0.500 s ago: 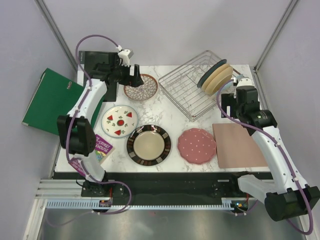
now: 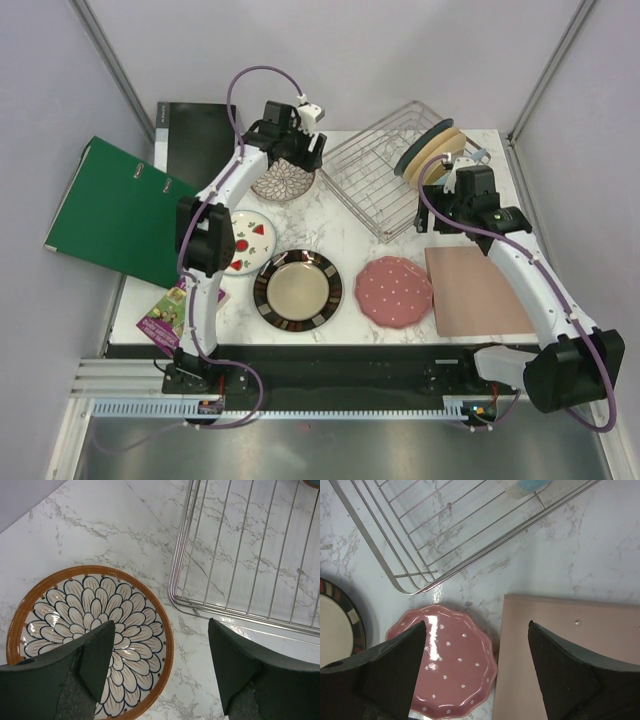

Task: Load the plates into the dish rack

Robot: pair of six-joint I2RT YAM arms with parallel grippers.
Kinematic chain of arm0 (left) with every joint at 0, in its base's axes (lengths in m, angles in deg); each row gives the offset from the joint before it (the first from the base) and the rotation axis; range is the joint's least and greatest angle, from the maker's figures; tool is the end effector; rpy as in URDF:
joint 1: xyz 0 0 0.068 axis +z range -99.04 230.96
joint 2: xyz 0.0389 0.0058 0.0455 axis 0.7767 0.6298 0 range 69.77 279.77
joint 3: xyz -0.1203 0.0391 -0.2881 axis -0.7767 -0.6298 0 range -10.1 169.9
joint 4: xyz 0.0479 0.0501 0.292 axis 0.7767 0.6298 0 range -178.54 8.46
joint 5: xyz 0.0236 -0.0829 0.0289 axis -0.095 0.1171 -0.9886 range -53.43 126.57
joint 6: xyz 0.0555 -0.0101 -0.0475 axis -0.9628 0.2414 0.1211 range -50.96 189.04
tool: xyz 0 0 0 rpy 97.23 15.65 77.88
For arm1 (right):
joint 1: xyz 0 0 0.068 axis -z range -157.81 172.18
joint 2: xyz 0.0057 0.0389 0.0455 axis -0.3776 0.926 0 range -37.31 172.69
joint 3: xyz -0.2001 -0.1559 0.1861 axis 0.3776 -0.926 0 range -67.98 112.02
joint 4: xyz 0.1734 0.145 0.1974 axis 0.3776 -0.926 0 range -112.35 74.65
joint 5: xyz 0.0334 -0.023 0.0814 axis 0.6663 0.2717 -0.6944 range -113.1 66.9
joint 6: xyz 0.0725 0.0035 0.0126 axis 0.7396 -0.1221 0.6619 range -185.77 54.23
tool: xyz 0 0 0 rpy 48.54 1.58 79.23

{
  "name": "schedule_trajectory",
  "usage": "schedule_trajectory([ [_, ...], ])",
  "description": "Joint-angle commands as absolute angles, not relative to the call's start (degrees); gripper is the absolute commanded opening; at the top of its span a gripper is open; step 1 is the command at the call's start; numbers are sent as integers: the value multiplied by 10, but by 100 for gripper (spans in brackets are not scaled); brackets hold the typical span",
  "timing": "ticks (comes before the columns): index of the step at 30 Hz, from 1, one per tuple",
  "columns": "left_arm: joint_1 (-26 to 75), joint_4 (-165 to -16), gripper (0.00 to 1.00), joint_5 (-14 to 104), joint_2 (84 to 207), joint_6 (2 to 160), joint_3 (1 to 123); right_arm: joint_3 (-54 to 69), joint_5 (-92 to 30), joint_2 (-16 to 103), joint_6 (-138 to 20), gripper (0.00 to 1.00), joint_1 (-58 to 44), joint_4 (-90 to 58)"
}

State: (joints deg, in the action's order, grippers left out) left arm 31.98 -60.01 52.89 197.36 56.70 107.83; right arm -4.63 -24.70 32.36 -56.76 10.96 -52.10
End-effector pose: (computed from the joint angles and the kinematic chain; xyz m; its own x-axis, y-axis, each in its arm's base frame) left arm 0.5654 -0.2128 0.2856 -0.4598 0.3750 -0.8050 0.6340 0.7734 -0.0018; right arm 0.2970 0.0606 0.3370 -0.6952 0.0216 -0.7185 -0.1070 0.9853 0.1332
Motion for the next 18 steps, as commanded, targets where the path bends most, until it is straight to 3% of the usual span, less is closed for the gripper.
schedule_trajectory([
  [1, 315, -622, 81, 513, 1994, 529, 1125, -72, -274, 326, -486, 88, 112, -484],
  [12, 289, -640, 81, 504, 2033, 529, 1149, -50, -291, 445, -361, 79, 163, -422],
  [18, 288, -650, 73, 510, 2073, 517, 1191, 0, -275, 498, -360, 73, 164, -408],
])
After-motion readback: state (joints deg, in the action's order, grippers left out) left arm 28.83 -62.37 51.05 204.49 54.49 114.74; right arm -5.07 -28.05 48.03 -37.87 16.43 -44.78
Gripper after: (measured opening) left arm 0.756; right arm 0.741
